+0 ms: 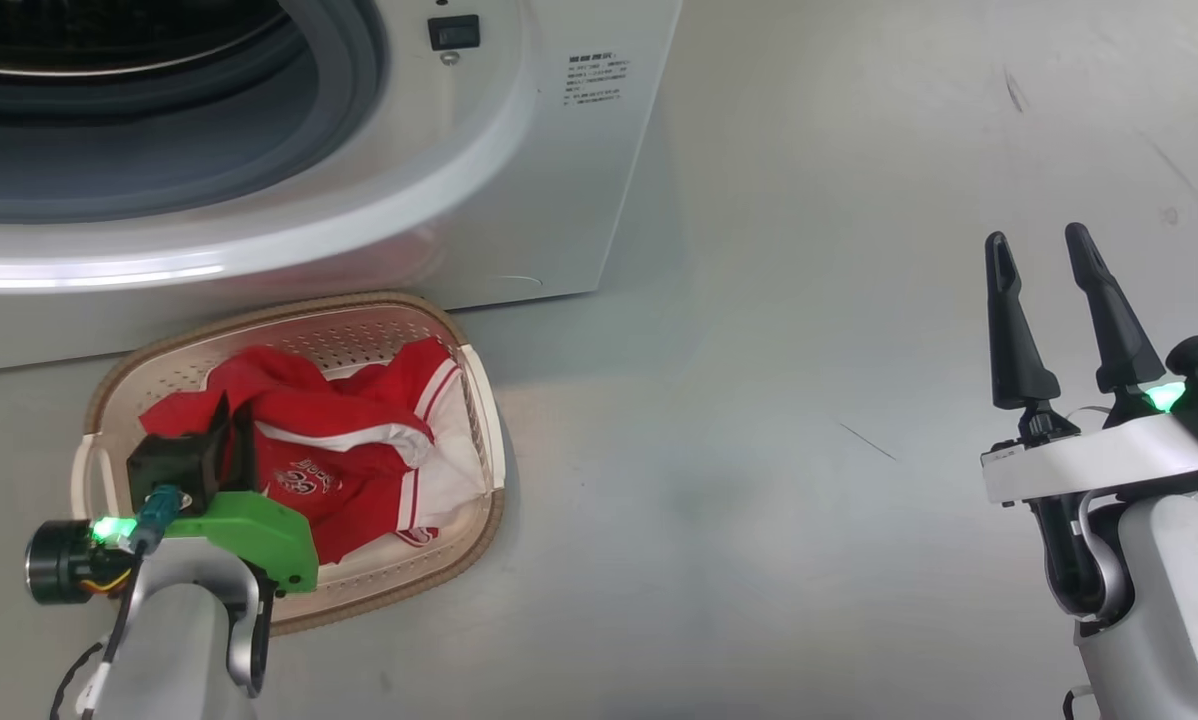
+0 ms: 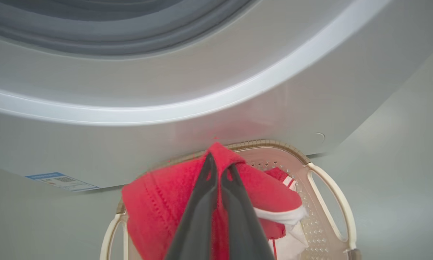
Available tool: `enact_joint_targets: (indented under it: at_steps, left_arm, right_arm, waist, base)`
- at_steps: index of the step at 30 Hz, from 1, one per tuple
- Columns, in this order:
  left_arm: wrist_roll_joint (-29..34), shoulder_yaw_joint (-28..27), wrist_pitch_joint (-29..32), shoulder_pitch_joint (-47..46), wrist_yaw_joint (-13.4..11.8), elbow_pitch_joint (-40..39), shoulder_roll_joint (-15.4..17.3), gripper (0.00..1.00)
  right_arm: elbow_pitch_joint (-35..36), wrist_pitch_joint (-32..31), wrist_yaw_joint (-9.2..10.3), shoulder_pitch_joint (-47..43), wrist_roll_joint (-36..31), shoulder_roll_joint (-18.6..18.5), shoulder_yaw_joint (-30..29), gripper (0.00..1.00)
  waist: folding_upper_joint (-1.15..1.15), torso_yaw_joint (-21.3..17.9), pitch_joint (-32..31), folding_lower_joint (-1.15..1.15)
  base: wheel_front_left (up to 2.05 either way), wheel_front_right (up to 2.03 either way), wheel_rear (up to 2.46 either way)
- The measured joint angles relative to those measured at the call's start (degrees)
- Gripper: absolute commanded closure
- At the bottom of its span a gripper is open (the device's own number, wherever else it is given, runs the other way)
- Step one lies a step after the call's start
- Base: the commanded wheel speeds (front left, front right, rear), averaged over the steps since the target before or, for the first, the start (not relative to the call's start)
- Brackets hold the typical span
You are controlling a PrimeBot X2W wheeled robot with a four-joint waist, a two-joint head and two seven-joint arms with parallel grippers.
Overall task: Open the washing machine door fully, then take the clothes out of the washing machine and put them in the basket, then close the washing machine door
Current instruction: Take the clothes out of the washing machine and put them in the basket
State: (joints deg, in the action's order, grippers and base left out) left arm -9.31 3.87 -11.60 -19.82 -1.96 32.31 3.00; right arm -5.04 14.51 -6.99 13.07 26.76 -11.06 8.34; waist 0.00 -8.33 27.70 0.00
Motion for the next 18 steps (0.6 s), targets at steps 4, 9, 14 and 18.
enact_joint_targets:
  at_steps: [4,9,14,18]
  left_arm:
    - [-0.6,-0.7,0.5,-0.7,0.0,3.1,0.0,1.00]
    - [-1.8,-1.4,1.0,-2.9,0.0,6.8,0.0,1.00]
    - [-2.9,-1.8,1.5,-4.7,-0.6,12.2,-0.2,1.00]
    - [-3.4,-1.8,2.2,-6.7,-0.6,15.9,-0.4,1.00]
  right_arm:
    - [-0.1,0.0,0.00,0.0,0.0,-0.2,-0.8,0.00]
    - [0.0,0.0,0.00,0.6,0.0,-0.7,-1.8,0.00]
    - [0.4,0.0,0.00,0.7,0.0,-1.9,-2.5,0.00]
    - [0.5,0.0,0.00,1.4,0.0,-2.6,-2.7,0.00]
  waist:
    - [0.00,-0.9,1.3,0.00]
    - [0.00,-1.5,2.8,0.00]
    - [0.00,-1.5,4.4,0.00]
    - [0.00,-1.4,5.4,0.00]
  base:
    - [0.00,0.00,0.00]
    - [0.00,0.00,0.00]
    - [0.00,0.00,0.00]
    - [0.00,0.00,0.00]
